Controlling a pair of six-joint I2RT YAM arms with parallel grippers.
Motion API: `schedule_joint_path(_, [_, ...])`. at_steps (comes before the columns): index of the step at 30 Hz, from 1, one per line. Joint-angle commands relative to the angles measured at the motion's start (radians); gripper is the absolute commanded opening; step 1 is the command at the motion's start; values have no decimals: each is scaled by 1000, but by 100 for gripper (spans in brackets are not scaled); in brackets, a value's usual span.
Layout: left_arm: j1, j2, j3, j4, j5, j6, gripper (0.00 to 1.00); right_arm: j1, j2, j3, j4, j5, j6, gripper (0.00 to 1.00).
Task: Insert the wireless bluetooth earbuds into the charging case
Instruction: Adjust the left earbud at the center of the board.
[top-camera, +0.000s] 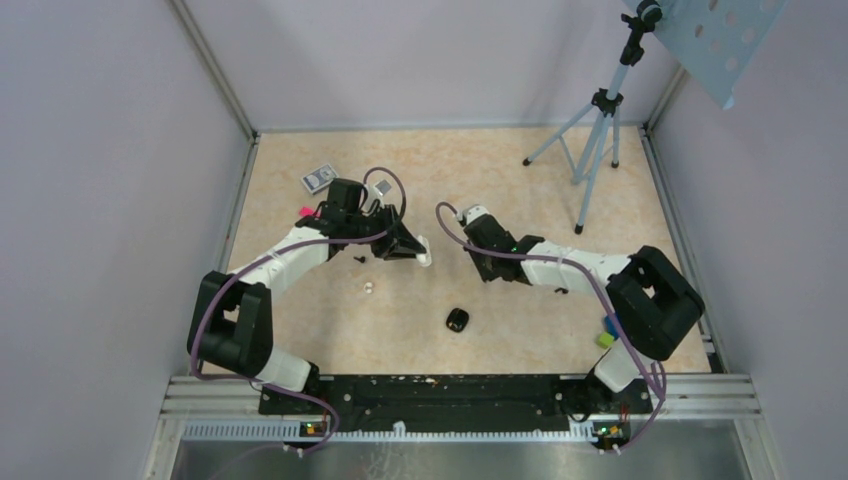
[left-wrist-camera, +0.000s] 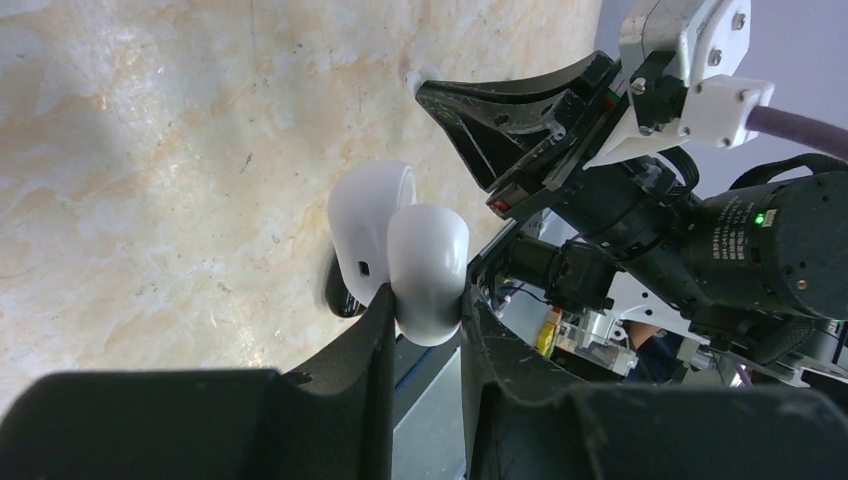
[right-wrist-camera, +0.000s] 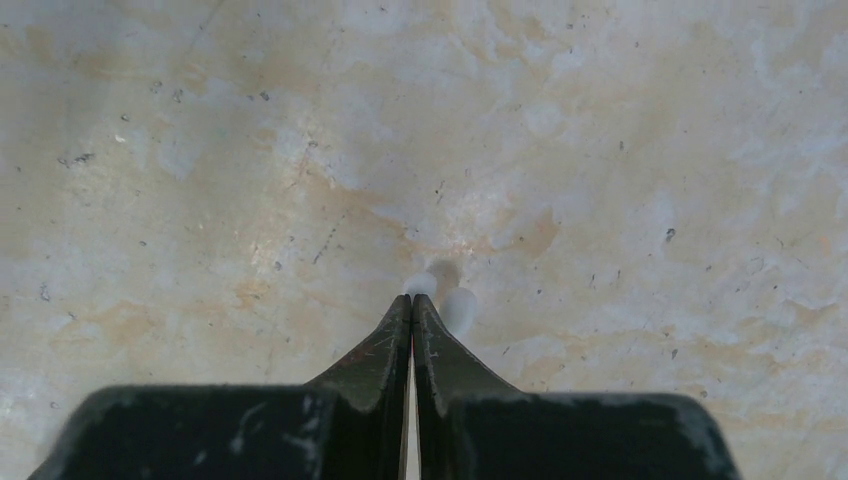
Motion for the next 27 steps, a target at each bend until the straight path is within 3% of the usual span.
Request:
schedule_joint_path(1, [-6,-3,11,61,13,1,0,-42,-50,56,-26,-58,58,0])
schedule_joint_path(11, [-7,-19,-11,60,-2,10,0,-239,-158,-22,-10,-551,416,0])
schedule_joint_path(17, [-6,-35,-50,65,-8,16,0,-340,-158,-206,266,-860,722,0])
schedule_joint_path(22, [-6,-40,-66,75,-4,13,0,-359,-113,-308,554,-969,940,0])
schedule_joint_path(27, [-7,-34,-61,75,1,23,0,-359,-58,-295,579,-906,955,0])
